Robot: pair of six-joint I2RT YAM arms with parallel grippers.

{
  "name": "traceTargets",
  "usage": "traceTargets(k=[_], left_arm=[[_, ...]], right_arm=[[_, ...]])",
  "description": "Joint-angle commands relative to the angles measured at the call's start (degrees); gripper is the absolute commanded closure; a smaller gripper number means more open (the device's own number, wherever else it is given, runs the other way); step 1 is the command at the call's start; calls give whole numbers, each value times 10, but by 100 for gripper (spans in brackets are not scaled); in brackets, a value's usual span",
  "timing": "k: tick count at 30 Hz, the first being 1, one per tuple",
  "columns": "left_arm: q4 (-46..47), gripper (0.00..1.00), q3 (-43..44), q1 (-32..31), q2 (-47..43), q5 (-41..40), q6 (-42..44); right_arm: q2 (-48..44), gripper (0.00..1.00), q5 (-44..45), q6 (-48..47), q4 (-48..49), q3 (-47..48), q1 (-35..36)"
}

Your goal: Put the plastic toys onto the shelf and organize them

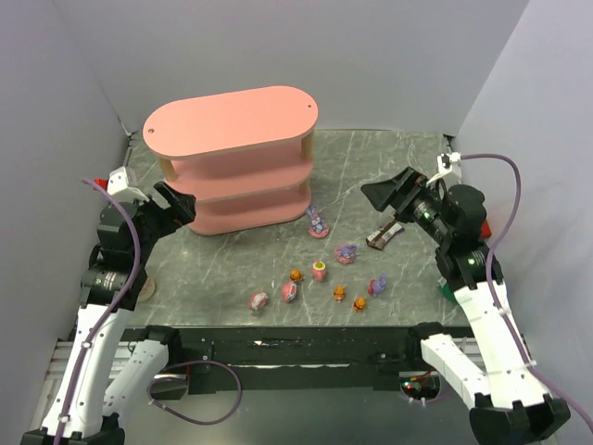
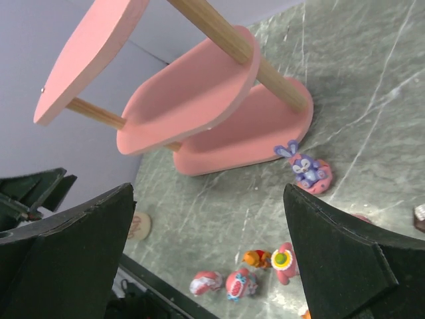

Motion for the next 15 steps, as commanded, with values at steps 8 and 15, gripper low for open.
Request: traceTargets(k=[8, 15], left_arm=[[30, 4, -12, 0, -2, 82, 12], [45, 4, -25, 0, -28, 90, 28]], right_arm=[[-30, 0, 6, -114, -37, -26, 20], [-31, 0, 51, -169, -46, -43, 83]])
